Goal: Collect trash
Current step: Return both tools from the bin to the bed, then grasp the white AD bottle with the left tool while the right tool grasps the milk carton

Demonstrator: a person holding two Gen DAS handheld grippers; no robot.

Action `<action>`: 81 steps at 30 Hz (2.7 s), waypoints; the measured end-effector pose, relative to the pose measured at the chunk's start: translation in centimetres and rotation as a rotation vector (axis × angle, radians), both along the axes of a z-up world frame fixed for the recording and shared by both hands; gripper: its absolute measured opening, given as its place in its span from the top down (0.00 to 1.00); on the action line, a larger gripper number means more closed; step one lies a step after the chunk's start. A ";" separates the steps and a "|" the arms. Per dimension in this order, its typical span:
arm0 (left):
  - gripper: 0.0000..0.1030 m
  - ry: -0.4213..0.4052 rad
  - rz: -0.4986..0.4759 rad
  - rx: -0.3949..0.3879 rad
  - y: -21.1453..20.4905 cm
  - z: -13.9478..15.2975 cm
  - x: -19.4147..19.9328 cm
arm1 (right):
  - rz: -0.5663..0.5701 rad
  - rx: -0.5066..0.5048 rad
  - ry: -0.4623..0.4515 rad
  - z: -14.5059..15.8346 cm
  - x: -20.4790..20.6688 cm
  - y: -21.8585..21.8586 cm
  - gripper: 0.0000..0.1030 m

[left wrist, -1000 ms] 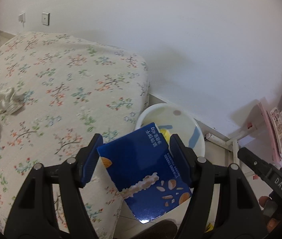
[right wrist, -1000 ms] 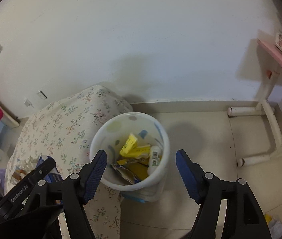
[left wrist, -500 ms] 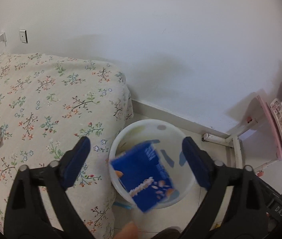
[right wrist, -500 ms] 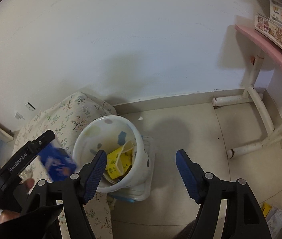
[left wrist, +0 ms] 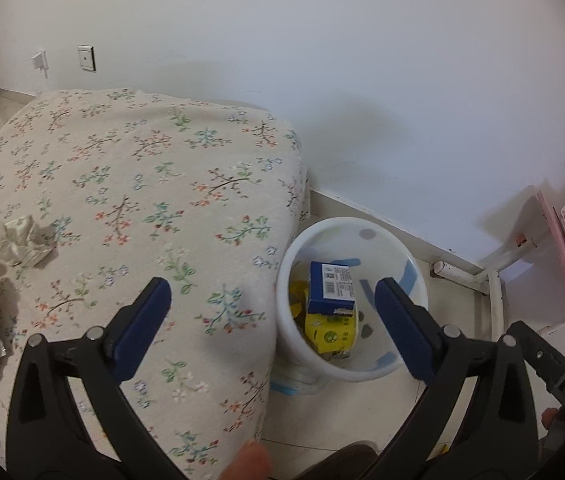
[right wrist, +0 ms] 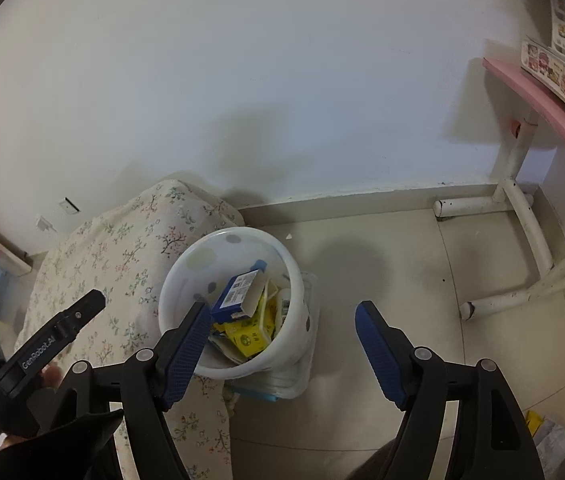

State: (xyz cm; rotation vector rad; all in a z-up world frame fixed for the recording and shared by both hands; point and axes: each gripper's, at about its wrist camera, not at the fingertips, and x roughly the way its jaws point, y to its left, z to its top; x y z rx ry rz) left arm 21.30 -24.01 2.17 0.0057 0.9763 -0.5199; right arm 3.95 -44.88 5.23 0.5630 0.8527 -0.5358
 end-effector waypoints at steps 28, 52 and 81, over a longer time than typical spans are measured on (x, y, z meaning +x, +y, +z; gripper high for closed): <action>0.01 0.004 0.024 0.109 15.8 -1.2 -3.4 | 0.274 -0.070 0.052 0.9 6.6 12.4 0.22; 0.27 0.161 -0.029 0.297 29.5 -8.6 5.0 | 0.485 -0.089 0.126 -1.9 13.7 24.0 0.20; 0.60 0.259 0.442 0.040 43.7 -6.1 3.0 | 0.817 -0.128 0.012 -5.3 22.9 43.4 0.20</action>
